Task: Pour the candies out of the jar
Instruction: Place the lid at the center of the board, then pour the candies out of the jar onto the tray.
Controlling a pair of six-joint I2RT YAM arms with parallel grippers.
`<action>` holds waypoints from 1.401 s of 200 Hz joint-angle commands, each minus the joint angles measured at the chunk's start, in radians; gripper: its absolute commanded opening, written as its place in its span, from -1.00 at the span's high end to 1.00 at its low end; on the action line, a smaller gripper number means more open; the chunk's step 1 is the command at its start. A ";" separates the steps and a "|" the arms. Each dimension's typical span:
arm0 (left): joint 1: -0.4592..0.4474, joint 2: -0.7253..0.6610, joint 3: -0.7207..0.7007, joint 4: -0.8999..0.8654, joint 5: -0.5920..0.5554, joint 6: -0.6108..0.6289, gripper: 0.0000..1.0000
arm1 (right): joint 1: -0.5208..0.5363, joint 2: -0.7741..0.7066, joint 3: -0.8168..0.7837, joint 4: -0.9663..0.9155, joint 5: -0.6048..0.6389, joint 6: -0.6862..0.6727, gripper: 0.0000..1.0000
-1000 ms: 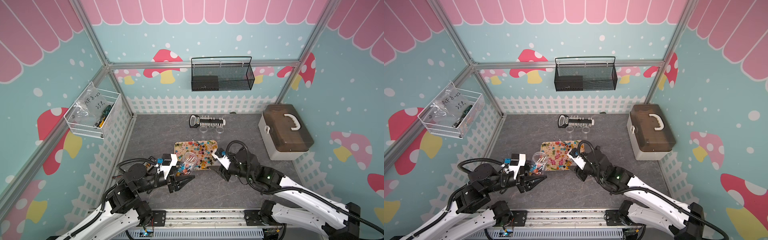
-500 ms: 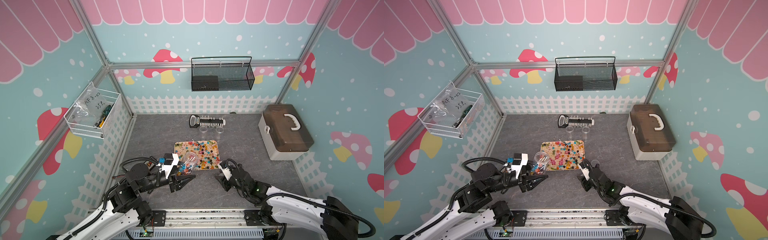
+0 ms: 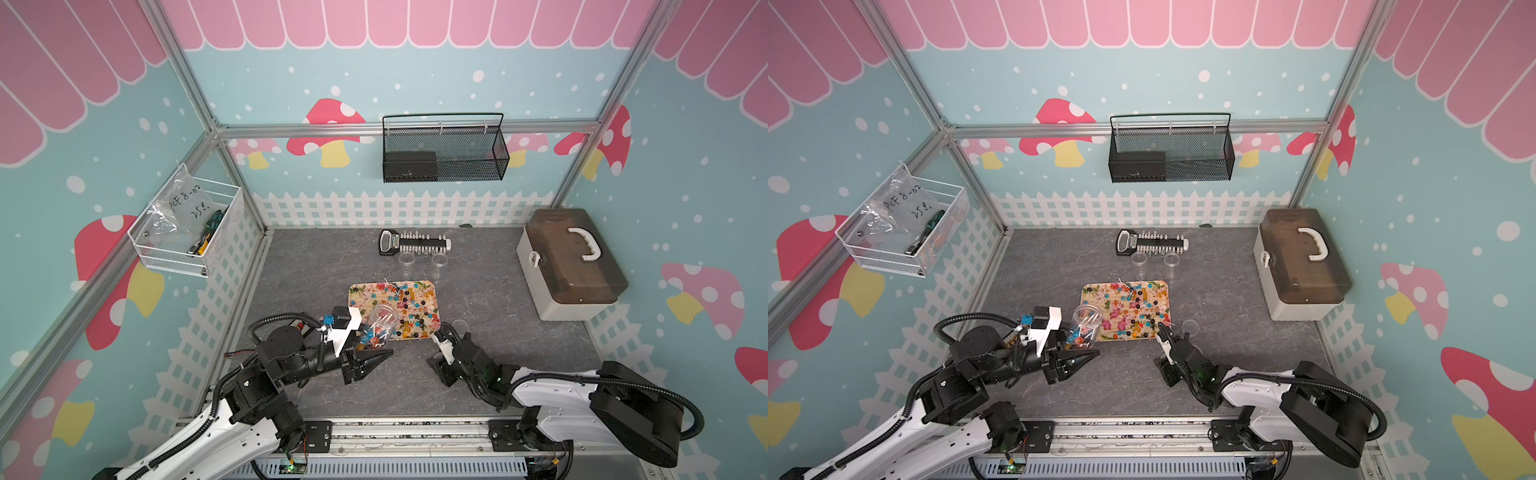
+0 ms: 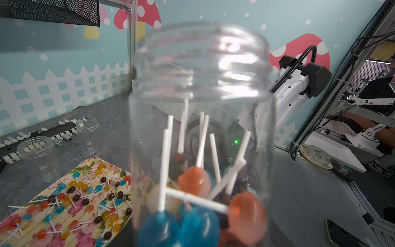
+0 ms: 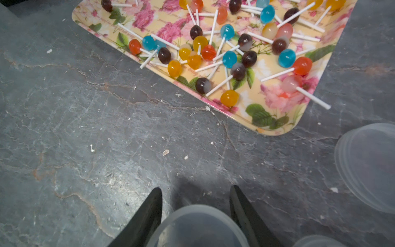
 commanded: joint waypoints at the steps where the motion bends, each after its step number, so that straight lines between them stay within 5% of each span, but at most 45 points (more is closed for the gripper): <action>1: -0.003 -0.012 -0.011 0.036 -0.011 -0.007 0.03 | 0.000 0.014 -0.004 0.048 0.013 0.018 -0.15; 49: -0.003 -0.025 -0.023 0.034 -0.026 -0.006 0.04 | -0.001 -0.068 0.006 -0.008 0.000 0.026 -0.36; 146: -0.003 -0.006 -0.034 0.023 -0.079 0.000 0.03 | -0.006 -0.556 0.230 -0.564 0.181 0.065 -0.38; 224: -0.001 0.024 -0.059 0.017 -0.151 -0.028 0.03 | -0.006 -0.531 0.279 -0.635 0.164 0.147 -0.35; 251: 0.005 0.068 -0.078 -0.036 -0.276 -0.102 0.04 | -0.006 -0.529 0.276 -0.625 0.171 0.168 -0.34; 280: 0.033 0.170 -0.113 -0.033 -0.286 -0.221 0.02 | -0.006 -0.521 0.269 -0.616 0.175 0.183 -0.34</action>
